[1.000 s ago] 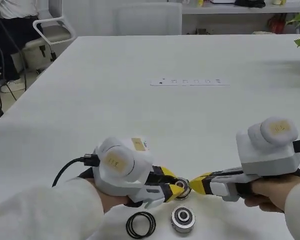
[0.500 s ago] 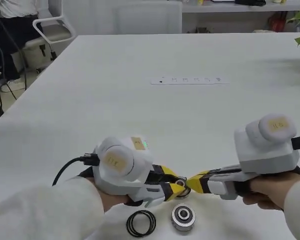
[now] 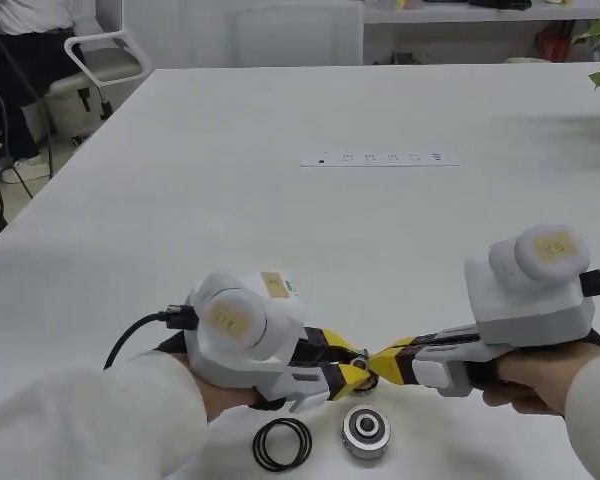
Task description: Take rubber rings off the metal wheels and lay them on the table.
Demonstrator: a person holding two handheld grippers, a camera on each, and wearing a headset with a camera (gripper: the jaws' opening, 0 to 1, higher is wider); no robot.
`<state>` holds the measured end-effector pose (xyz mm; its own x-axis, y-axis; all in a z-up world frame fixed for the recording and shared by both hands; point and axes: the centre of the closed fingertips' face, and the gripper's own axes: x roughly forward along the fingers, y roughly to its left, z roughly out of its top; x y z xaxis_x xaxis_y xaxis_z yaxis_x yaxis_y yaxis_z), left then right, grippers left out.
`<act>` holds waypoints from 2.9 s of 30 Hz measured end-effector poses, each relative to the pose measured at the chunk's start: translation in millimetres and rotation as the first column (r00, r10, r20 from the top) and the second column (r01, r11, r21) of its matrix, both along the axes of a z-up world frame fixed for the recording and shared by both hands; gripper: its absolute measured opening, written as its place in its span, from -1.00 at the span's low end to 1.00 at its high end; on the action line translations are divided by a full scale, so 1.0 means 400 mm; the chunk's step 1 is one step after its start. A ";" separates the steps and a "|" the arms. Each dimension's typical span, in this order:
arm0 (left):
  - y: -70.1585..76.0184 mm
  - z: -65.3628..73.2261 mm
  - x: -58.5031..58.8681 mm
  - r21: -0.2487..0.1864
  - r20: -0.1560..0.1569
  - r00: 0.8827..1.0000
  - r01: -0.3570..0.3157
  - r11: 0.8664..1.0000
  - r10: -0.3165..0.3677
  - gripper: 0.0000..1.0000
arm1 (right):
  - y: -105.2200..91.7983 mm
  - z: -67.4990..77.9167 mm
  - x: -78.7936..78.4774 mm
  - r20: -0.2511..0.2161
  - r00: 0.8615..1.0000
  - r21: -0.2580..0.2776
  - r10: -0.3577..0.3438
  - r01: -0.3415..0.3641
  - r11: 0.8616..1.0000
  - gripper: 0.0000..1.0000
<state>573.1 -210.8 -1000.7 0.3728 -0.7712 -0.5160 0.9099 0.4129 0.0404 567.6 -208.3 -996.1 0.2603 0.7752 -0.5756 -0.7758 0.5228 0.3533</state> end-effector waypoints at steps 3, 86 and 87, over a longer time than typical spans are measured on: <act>0.000 0.000 0.000 -0.001 0.000 1.000 -0.001 1.000 0.001 -0.73 | 0.007 0.012 0.002 0.008 1.000 0.027 0.004 -0.004 1.000 -1.00; 0.287 0.172 -0.246 -0.003 0.001 0.961 -0.275 0.961 0.275 0.37 | 0.156 0.031 -0.185 -0.133 0.954 0.140 0.267 -0.249 0.958 -1.00; 0.288 0.172 -0.245 -0.005 0.000 0.961 -0.278 0.961 0.278 0.38 | 0.156 0.027 -0.187 -0.137 0.953 0.134 0.271 -0.253 0.958 -1.00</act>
<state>475.1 -95.6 -931.8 0.5729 -0.6397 -0.5124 0.7595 0.6494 0.0385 492.7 -146.0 -985.3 -0.0442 0.8669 -0.4964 -0.8123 0.2580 0.5230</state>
